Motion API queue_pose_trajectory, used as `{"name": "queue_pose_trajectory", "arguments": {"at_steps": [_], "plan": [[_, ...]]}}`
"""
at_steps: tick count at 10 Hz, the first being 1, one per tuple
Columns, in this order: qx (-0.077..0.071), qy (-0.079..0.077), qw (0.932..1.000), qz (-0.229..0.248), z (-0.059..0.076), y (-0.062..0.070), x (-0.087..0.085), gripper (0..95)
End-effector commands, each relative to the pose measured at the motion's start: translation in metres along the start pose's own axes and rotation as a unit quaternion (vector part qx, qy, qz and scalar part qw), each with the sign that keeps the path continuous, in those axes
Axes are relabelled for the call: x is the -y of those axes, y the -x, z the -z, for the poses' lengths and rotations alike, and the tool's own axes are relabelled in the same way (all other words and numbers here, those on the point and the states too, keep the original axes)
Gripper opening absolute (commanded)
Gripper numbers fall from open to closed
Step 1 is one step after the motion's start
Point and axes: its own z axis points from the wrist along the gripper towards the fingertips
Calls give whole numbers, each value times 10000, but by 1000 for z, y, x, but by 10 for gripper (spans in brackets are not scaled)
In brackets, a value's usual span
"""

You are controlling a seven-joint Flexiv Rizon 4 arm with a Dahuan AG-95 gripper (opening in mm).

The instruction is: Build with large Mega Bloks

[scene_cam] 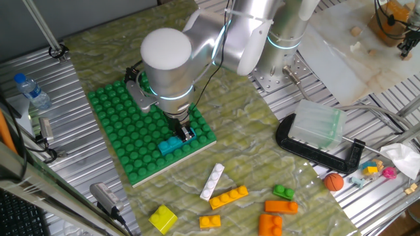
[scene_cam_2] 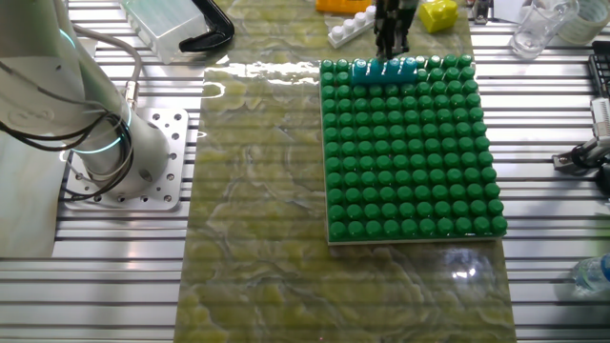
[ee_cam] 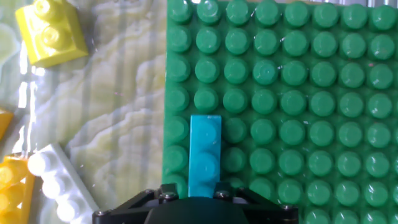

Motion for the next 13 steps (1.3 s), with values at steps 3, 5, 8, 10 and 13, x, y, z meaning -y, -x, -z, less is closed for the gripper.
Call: {"name": "queue_pose_trajectory", "arguments": {"at_steps": [3, 5, 8, 10, 13], "plan": [[-68, -22, 10000, 32, -13, 6, 2, 0], [-39, 0, 10000, 39, -20, 7, 2, 0], [-15, 10, 9999, 138, -7, 7, -2, 0], [30, -61, 9995, 306, 16, 6, -10, 0], [53, -37, 9983, 574, 33, 2, -19, 0]]}}
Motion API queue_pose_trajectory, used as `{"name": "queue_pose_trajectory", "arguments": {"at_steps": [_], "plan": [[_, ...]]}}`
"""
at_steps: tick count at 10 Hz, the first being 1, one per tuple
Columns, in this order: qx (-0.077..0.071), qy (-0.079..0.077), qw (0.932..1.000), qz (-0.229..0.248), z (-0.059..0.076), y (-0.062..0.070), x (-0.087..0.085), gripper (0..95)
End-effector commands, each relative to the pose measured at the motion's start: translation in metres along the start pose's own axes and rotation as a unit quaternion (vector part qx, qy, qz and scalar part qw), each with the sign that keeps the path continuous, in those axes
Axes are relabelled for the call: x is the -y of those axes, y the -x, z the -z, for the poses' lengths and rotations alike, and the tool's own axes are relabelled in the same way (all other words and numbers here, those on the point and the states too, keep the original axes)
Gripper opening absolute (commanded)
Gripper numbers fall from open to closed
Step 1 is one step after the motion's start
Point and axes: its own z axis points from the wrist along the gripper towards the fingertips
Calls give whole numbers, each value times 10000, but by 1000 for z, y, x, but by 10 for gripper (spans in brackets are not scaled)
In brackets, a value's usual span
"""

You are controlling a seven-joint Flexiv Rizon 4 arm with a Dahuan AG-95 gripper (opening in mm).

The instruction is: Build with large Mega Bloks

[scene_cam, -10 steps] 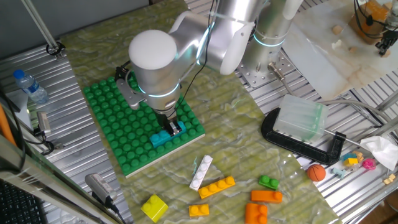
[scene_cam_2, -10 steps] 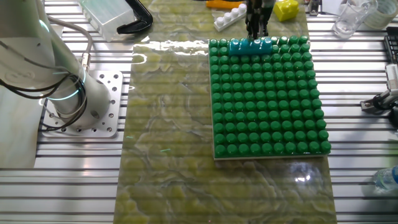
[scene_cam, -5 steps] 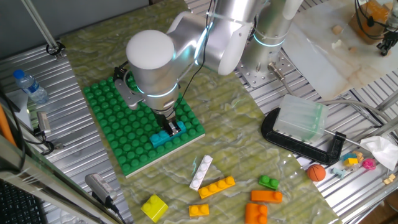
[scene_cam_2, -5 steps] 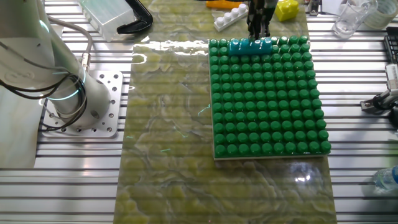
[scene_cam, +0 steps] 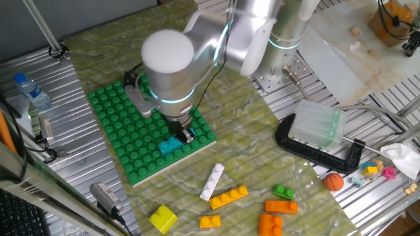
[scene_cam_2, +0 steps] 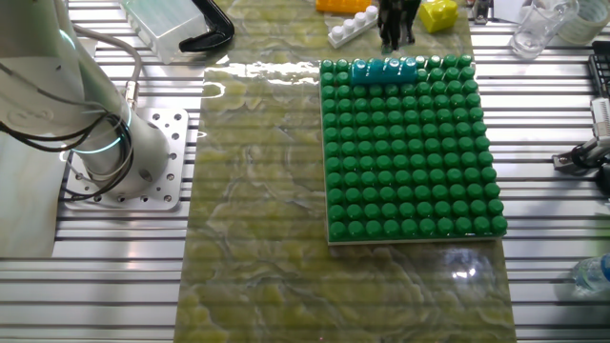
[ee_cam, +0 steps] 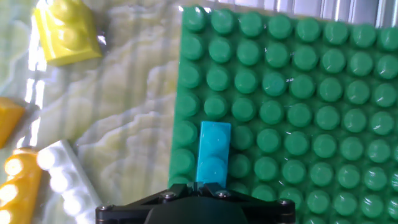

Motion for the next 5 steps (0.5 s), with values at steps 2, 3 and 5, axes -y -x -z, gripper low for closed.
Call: {"name": "queue_pose_trajectory", "arguments": {"at_steps": [2, 3, 5], "plan": [[64, 34, 9997, 226, 4, 1, -12, 0], [63, 21, 9997, 218, 3, 3, -17, 0], [49, -32, 10000, 21, -7, 14, -47, 0]]}}
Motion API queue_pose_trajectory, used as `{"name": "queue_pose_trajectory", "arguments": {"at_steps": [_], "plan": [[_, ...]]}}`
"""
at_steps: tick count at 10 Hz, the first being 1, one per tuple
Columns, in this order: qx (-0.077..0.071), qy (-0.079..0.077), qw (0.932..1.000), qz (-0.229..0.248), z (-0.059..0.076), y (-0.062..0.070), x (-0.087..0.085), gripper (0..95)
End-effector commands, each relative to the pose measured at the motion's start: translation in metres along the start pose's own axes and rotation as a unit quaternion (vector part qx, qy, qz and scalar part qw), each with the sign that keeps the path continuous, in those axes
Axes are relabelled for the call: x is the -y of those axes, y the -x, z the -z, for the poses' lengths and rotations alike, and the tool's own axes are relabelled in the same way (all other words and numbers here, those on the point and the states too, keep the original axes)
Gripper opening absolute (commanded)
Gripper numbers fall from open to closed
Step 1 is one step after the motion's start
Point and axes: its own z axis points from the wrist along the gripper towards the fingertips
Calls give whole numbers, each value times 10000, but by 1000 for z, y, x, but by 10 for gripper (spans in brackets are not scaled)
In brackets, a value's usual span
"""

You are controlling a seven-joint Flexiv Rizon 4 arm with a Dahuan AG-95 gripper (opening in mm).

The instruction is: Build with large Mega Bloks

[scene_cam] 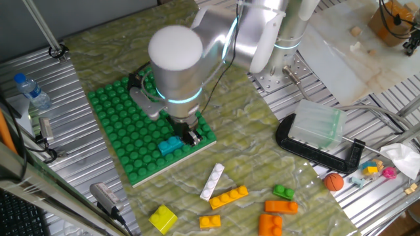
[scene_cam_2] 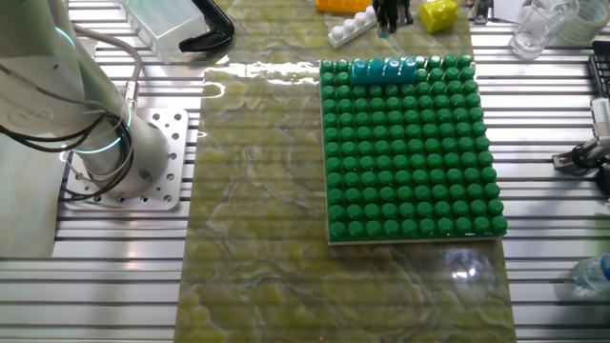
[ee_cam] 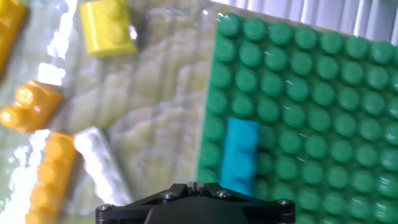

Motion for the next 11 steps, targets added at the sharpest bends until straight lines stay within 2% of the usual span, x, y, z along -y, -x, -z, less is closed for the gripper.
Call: {"name": "queue_pose_trajectory", "arguments": {"at_steps": [1, 3, 5, 8, 11], "plan": [[-30, -43, 9992, -385, -7, 16, -30, 0], [-35, -38, 9974, -719, -7, 27, -58, 0], [-16, 3, 9951, -984, -8, 29, -83, 0], [35, 73, 9938, -1107, -10, 24, -98, 0], [9, 79, 9941, -1077, -10, 24, -98, 0]]}}
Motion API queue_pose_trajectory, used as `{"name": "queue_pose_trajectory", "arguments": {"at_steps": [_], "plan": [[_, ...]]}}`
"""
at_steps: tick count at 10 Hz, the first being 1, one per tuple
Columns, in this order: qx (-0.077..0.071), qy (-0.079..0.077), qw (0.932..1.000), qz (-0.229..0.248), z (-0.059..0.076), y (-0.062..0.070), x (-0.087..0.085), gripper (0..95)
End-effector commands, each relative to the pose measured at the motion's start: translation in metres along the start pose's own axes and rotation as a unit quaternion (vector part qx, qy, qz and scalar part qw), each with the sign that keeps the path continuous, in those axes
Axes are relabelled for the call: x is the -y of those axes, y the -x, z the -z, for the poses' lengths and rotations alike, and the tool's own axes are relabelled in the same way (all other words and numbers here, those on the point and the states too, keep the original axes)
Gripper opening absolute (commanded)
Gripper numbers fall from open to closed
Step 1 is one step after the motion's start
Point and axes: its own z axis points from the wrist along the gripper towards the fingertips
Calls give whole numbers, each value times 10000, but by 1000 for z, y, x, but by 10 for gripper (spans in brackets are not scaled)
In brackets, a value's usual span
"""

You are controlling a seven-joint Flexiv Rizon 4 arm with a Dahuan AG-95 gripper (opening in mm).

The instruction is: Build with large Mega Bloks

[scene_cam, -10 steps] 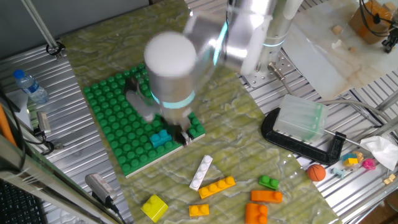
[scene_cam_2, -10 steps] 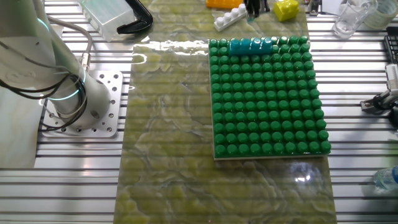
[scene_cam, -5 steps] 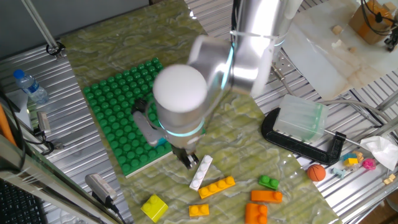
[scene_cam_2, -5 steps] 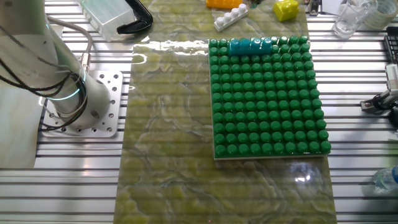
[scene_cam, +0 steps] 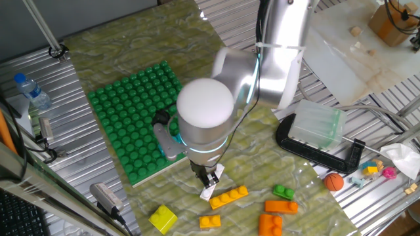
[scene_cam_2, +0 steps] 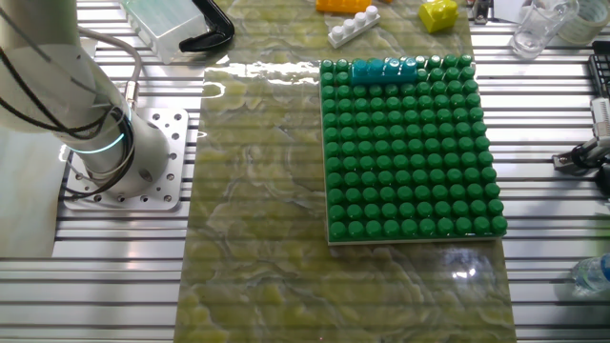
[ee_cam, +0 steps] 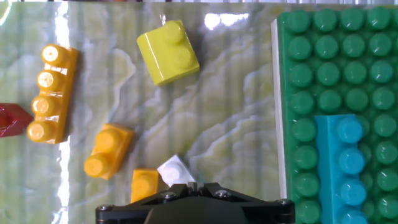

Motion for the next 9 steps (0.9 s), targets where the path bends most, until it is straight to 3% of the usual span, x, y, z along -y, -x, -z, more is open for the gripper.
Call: {"name": "queue_pose_trajectory", "arguments": {"at_steps": [1, 2, 3, 4, 7, 8, 9], "plan": [[15, -46, 10000, 45, 0, 2, -2, 0], [4, -166, 9999, 43, 0, 2, -2, 0], [-4, -493, 9986, 200, 0, 2, -2, 0], [-44, -358, 9981, 506, 0, 2, -2, 0], [-348, -316, 9958, 780, 0, 2, -2, 0], [-308, -263, 9952, 894, -3, -1, -3, 0], [-264, -203, 9957, 863, -8, -1, -9, 190]]}}
